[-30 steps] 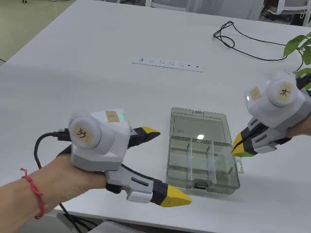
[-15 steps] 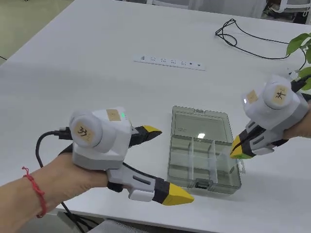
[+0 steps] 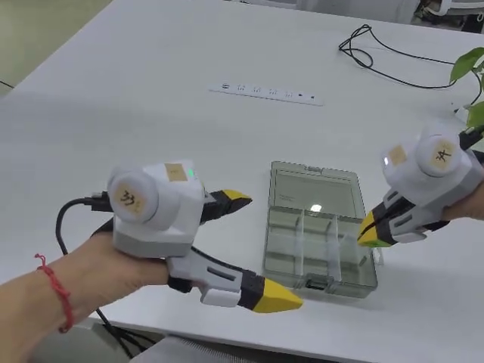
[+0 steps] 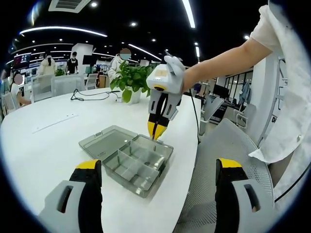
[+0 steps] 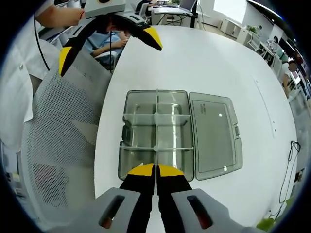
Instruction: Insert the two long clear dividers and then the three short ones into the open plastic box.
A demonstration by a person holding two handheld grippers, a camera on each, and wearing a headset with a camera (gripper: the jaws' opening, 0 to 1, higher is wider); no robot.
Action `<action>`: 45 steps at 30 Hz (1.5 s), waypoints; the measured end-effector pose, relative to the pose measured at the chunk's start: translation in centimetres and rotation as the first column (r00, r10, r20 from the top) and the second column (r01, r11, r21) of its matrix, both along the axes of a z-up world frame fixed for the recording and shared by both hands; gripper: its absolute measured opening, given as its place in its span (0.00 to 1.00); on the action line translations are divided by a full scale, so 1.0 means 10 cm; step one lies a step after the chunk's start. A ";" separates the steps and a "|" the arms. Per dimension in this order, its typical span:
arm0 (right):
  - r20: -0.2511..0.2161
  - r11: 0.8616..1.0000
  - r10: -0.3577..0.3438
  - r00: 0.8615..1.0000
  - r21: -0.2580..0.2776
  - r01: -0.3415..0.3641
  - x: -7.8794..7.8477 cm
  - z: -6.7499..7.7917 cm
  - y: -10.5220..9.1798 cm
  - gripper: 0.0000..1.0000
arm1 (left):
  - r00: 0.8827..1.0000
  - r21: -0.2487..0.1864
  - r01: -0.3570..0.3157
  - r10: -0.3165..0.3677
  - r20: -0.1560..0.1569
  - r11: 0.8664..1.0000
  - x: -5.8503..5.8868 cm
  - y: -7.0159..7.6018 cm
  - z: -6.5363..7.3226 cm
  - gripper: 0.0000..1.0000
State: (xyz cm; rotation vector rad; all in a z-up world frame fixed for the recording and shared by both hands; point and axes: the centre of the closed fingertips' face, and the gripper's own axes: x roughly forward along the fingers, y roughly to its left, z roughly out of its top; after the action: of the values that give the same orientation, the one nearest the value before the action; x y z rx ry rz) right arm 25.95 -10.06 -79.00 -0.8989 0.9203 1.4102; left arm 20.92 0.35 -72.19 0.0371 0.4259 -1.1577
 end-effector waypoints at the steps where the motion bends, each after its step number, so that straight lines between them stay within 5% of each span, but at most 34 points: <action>1: 0.000 1.000 0.000 1.000 0.002 0.000 0.00 -0.01 0.00 0.03 | 1.000 0.000 -0.001 0.001 0.000 1.000 0.00 0.00 0.00 1.00; 27: 0.014 1.000 0.001 1.000 -0.020 -0.001 0.04 -0.28 0.00 0.03 | 1.000 0.003 0.002 -0.002 -0.005 1.000 -0.01 0.01 -0.01 1.00; 45: 0.028 1.000 -0.014 0.999 -0.025 0.015 0.06 -0.29 -0.01 0.04 | 1.000 0.015 -0.003 0.003 -0.004 1.000 -0.01 0.07 -0.02 1.00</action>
State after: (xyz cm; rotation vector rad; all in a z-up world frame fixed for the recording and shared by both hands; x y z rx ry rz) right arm 26.50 -10.16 -81.86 -0.9266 0.9236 1.3729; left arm 20.85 1.03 -72.40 0.0470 0.4376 -1.1522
